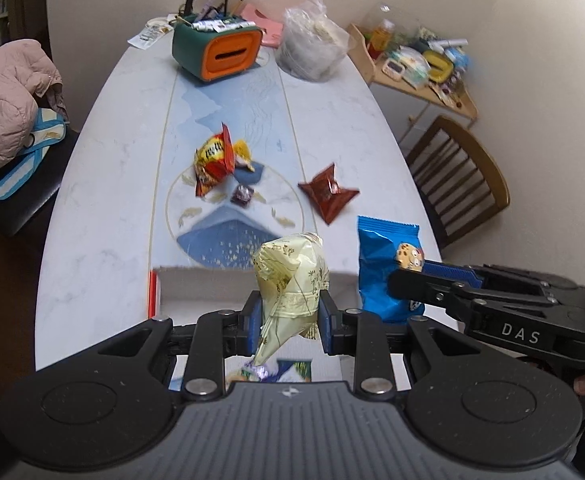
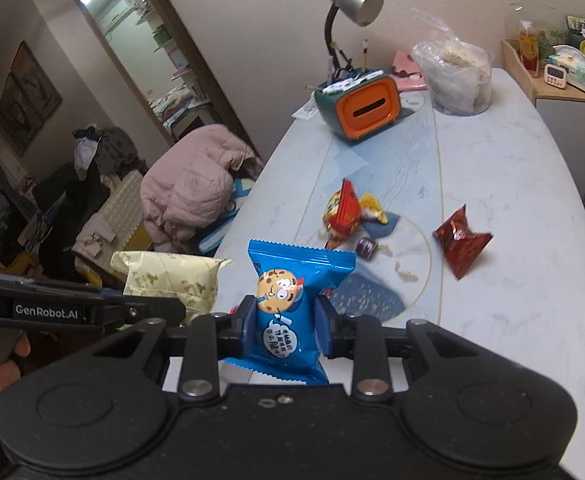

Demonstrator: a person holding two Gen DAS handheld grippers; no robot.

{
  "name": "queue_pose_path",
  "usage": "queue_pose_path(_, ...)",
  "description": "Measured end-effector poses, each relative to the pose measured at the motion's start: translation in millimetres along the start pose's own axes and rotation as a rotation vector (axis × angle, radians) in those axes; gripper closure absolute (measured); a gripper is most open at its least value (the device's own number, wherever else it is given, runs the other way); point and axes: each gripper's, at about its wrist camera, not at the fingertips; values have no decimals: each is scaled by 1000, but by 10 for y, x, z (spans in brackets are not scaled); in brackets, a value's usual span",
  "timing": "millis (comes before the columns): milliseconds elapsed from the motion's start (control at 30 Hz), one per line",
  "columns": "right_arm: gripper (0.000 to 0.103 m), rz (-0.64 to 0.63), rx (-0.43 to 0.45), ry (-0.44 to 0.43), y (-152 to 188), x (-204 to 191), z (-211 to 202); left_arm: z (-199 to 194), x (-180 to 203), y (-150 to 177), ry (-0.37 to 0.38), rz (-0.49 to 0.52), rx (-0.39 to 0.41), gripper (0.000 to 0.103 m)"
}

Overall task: Organize snacks
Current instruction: 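Carry both held packets back over the white box and lower them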

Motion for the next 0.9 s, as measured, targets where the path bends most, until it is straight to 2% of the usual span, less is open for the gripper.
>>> queue_pose_path(367,74,54,-134,11,430,14,505,523,-187,332,-11,-33,-125,76)
queue_pose_path(633,74,101,-228,17,656,97,967,972,-346,489,-51,-64,-179,76)
queue_pose_path(900,74,106,-289,59,870,119,1300,1288,-418,546,-103,-44,-179,76)
Point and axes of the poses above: each gripper's, at about its wrist camera, not at the fingertips, and z roughly the way its jaws point, x to its right, y to its underside, and after that the axes turned 15 degrees about -x, right-handed
